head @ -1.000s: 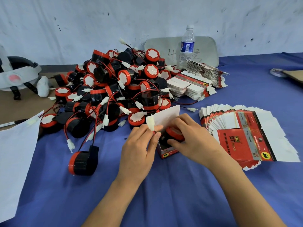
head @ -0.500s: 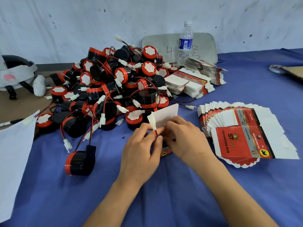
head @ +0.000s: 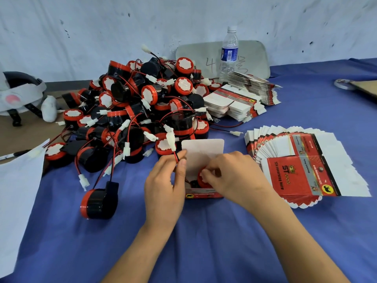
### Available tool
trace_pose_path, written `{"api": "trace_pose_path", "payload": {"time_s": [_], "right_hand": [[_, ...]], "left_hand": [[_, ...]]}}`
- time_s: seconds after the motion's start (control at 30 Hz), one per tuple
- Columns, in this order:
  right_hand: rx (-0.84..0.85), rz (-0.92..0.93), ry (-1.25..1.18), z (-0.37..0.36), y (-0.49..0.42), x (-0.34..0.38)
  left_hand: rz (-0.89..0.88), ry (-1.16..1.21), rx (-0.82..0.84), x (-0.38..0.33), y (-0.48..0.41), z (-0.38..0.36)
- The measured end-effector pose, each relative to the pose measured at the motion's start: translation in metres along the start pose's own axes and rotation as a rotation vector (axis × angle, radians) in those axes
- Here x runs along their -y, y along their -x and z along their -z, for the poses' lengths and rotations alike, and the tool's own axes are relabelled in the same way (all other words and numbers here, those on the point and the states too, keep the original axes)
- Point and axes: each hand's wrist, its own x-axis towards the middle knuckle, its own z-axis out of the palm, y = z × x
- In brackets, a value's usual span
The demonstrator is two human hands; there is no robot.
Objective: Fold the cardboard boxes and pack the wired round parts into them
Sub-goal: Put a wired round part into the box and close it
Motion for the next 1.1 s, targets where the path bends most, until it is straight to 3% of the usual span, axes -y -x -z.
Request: {"api": "trace_pose_path", "payload": {"time_s": [0.27,0.37,0.57,0.67,0.8,0.87,1.0,1.1], "right_hand": [[0.066,0.048,0.019,0.0,0.011,0.023],[0.056,0.02,0.015,0.0,0.01,0.021],[0.047,-0.005,0.027,-0.003,0.011,0.022],[0.04,-0.014,0.017,-0.005,0.01,0.021],[0.033,-0.046,-0.041,-0.004,0.009,0.02],[0.036,-0.064,-0.183,-0.001,0.009,0.018],[0.076,-0.129,-0.919,0.009,0.009,0.014],[0.014,-0.179,-1.127,0.011,0.009,0.014]], "left_hand": [[-0.081,-0.245,-0.043,0.006,-0.004,0.003],[-0.084,-0.186,-0.012,0.004,-0.002,0.003],[-0.089,-0.173,-0.186,-0.004,-0.005,0.009],[-0.07,-0.195,-0.163,-0.005,-0.007,0.012],[-0.188,-0.317,-0.059,-0.005,-0.003,0.008],[-0.172,-0.381,-0.015,-0.002,0.0,0.006],[-0.17,-0.417,0.03,0.001,0.001,0.007],[-0.184,-0.419,0.068,-0.001,0.001,0.007]]}}
